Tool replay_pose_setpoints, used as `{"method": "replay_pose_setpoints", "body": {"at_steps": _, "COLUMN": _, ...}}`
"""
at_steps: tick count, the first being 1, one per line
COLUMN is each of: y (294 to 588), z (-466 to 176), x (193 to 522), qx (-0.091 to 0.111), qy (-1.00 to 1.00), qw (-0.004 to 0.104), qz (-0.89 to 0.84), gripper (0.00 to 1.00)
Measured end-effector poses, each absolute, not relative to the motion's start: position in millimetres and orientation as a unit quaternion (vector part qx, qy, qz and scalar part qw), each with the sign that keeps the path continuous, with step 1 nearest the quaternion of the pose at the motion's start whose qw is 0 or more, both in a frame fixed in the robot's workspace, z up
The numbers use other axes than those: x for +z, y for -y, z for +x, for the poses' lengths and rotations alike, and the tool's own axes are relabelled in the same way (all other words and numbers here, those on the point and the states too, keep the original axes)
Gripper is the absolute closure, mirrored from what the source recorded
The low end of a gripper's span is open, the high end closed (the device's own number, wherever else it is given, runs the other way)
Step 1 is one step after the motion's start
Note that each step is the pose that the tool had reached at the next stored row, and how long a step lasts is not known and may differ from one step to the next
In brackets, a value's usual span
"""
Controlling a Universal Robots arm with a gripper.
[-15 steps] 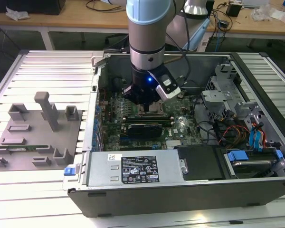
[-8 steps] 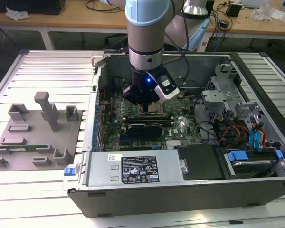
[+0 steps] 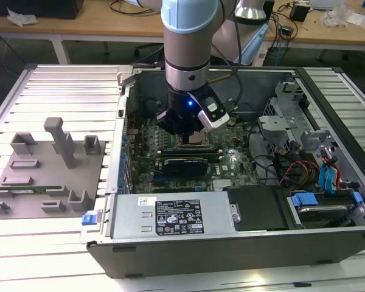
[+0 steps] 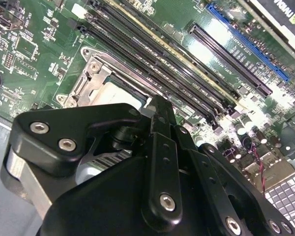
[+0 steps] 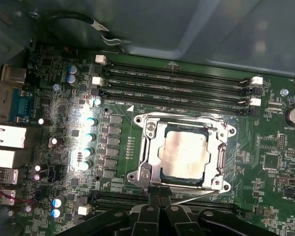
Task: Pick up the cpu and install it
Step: 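Install the second cpu locking lever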
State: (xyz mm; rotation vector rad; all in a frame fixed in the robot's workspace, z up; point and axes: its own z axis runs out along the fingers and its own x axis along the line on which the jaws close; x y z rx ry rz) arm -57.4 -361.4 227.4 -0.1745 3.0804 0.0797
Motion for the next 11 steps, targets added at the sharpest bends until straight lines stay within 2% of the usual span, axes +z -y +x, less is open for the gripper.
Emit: {"method": "replay_pose_setpoints", "body": {"at_steps": 11, "y": 367.0, "z": -57.4, "x": 227.4, "qx": 0.026, "qy": -0.998, "qw": 0.028, "qz": -0.056, "gripper": 0.89}}
